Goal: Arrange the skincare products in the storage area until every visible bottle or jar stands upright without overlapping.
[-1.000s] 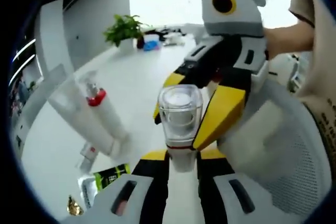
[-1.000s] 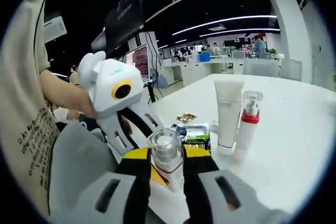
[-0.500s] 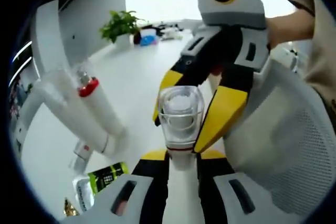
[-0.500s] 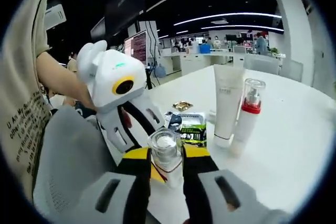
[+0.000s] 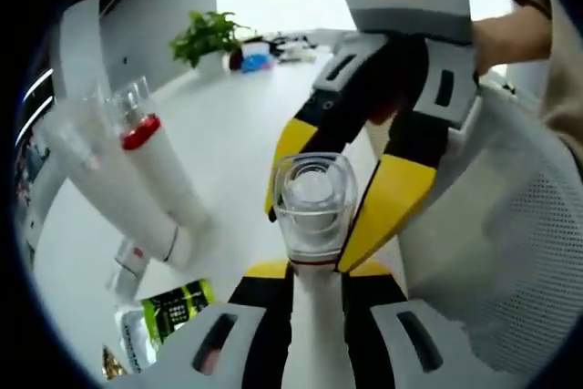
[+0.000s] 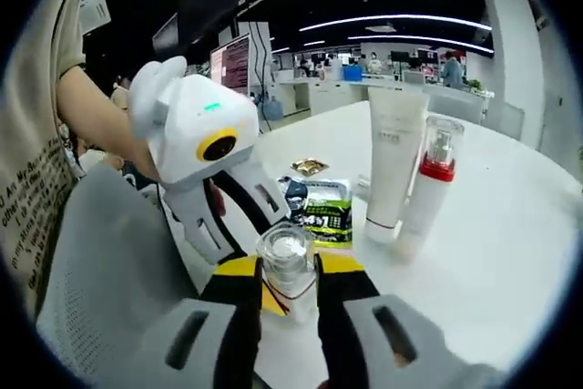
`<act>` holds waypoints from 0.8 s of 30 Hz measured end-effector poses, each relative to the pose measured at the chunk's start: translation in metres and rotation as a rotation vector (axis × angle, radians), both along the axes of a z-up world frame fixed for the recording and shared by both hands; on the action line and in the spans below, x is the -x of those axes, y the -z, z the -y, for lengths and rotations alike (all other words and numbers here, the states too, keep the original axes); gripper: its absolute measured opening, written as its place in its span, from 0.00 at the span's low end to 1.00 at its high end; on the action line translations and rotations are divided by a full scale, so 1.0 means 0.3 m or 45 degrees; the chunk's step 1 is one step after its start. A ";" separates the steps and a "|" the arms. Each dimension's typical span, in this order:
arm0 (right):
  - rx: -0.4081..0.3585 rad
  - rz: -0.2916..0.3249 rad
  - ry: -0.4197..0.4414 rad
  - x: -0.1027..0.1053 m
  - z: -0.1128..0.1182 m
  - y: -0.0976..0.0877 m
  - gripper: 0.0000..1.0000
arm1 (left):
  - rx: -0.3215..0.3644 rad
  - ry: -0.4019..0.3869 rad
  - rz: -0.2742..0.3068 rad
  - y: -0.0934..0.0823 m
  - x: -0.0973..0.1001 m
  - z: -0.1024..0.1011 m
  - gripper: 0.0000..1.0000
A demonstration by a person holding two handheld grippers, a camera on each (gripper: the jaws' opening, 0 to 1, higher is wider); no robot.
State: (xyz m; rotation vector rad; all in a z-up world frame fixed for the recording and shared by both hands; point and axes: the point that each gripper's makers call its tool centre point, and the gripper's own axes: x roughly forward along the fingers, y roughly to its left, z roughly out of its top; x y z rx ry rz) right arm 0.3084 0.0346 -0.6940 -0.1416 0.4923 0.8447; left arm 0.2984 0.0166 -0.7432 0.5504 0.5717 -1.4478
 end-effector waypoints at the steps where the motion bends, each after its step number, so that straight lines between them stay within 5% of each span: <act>1: 0.003 -0.001 0.000 -0.003 0.001 0.006 0.22 | -0.001 0.002 -0.001 0.003 -0.001 0.000 0.16; 24: -0.023 0.049 0.138 -0.126 0.088 -0.004 0.22 | 0.038 0.030 0.035 -0.002 -0.124 0.080 0.16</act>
